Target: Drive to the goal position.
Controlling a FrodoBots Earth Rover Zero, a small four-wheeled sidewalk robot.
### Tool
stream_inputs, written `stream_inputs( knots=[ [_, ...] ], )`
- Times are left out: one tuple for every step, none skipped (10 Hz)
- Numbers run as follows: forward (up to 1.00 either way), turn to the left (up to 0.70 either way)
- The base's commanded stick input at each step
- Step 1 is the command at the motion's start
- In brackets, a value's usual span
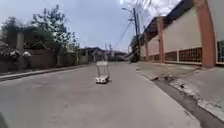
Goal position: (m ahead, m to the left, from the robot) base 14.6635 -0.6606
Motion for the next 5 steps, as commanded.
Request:
stream_inputs(
  knots=[
    [1.00, -0.40],
    [1.00, -0.12],
    [1.00, -0.01],
    [1.00, 0.00],
    [1.00, -0.02]
  ],
)
